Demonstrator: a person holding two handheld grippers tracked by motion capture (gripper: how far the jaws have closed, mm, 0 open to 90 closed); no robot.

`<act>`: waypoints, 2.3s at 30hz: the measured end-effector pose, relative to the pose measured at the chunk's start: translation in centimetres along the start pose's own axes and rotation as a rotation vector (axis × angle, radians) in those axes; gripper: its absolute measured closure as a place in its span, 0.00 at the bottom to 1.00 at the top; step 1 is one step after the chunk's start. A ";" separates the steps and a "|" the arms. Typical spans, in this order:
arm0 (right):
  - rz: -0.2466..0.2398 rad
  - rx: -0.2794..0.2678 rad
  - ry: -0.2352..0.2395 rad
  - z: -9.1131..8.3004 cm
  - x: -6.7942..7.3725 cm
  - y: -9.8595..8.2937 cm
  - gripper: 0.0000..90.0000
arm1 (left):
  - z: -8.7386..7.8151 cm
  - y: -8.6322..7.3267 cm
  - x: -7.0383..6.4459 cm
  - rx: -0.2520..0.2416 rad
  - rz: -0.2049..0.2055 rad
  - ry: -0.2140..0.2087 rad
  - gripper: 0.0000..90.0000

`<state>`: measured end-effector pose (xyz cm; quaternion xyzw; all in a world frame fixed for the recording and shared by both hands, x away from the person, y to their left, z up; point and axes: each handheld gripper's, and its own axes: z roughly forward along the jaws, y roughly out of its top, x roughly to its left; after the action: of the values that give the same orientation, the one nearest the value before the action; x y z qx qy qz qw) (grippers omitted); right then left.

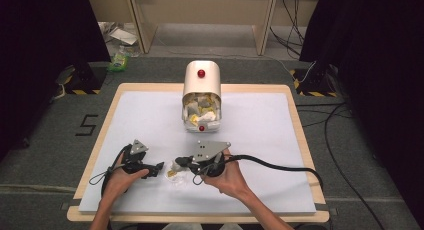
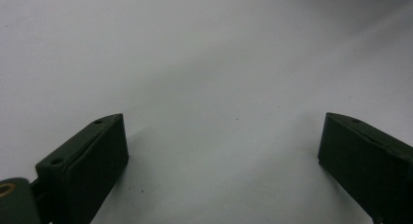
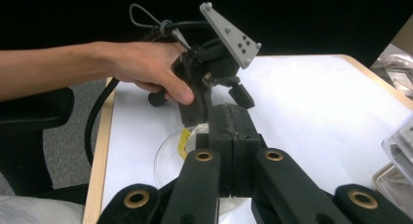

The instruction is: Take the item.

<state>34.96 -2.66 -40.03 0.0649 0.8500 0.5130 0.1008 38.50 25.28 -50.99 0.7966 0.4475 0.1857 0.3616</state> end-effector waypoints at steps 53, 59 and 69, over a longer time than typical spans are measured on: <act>0.137 -0.024 -0.150 -1.8 -2.2 -1.6 0.55 | 0.0 0.0 0.0 0.000 0.001 0.000 0.04; 0.155 -0.022 -0.190 -3.1 -2.6 -2.2 0.52 | 0.0 0.0 0.0 0.000 0.001 0.000 0.04; 0.202 -0.019 -0.261 -5.3 -3.6 -3.9 0.51 | 0.0 0.0 0.0 0.000 0.000 0.000 0.04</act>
<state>37.16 -9.84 -40.70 0.2150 0.8138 0.5160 0.1587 38.50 25.29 -50.99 0.7966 0.4474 0.1859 0.3617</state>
